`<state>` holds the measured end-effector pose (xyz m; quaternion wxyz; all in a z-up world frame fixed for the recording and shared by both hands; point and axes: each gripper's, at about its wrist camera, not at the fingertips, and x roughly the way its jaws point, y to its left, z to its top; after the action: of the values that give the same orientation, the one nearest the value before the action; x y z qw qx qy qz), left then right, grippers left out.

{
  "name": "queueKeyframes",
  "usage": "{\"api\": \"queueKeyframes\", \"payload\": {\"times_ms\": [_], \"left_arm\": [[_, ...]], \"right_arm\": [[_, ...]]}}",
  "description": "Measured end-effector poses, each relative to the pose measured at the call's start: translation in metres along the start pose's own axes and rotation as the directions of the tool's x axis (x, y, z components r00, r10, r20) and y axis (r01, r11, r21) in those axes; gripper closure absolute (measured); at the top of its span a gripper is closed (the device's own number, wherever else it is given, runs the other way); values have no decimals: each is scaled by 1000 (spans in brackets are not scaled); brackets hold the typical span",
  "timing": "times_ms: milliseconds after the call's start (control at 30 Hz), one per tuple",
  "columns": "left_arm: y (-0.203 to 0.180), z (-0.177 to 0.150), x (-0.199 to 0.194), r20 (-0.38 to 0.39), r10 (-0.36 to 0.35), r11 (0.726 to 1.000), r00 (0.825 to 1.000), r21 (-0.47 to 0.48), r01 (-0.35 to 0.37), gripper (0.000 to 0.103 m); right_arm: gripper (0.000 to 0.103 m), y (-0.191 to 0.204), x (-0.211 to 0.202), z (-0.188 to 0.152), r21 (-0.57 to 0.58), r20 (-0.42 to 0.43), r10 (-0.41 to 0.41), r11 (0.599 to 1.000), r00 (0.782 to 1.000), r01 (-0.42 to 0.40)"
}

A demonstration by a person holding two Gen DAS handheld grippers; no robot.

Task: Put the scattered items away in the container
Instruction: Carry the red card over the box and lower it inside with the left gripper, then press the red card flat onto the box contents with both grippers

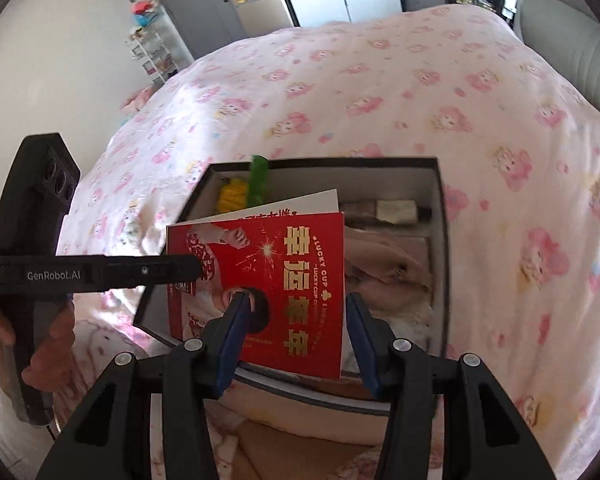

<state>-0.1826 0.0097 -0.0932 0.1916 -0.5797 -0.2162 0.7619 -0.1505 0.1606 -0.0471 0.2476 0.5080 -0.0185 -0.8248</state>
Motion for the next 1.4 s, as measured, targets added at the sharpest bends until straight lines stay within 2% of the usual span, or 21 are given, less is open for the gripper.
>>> {"api": "queueKeyframes", "payload": {"times_ms": [100,200,367,467,600,700,800,967,1000,1100,1267,1400], "left_arm": [[-7,2,37,-37,26,1000,999,17,-25,68],[1,1,54,-75,1,1000,997,-17,-3,68],[10,-2,67,-104,63,997,993,-26,-66,68],[15,0,71,-120,53,997,991,-55,-60,68],[12,2,72,-93,86,994,992,-58,-92,68],[9,9,70,-56,122,990,991,-60,-125,68],[-2,27,72,-44,125,990,991,-55,-127,69],[-12,32,92,-55,220,975,974,-20,-221,69],[-9,32,97,-72,213,976,974,-31,-216,69],[-3,32,103,-96,84,993,992,-76,-91,69],[-7,33,92,-23,133,989,991,-62,-134,68],[-5,24,93,-41,156,984,987,-83,-159,67]], "right_arm": [[58,-22,12,-17,46,-41,-33,998,999,35],[58,-37,25,-25,62,-79,-46,997,996,51],[58,-38,39,-29,79,-103,-15,997,995,23],[58,-34,42,-31,69,-103,-39,997,994,46],[58,-35,31,-31,60,-70,-94,993,993,98],[58,-43,21,-24,93,-40,-95,991,995,98],[58,-45,26,-4,77,-33,-66,995,997,68],[58,-33,60,17,2,-80,-116,993,990,116],[58,-32,67,18,-5,-92,-131,991,987,131],[58,-35,81,23,27,-112,-151,988,982,155],[58,-32,96,32,29,-120,-146,988,982,151],[58,-23,107,30,-36,-128,-243,970,961,240]]}}
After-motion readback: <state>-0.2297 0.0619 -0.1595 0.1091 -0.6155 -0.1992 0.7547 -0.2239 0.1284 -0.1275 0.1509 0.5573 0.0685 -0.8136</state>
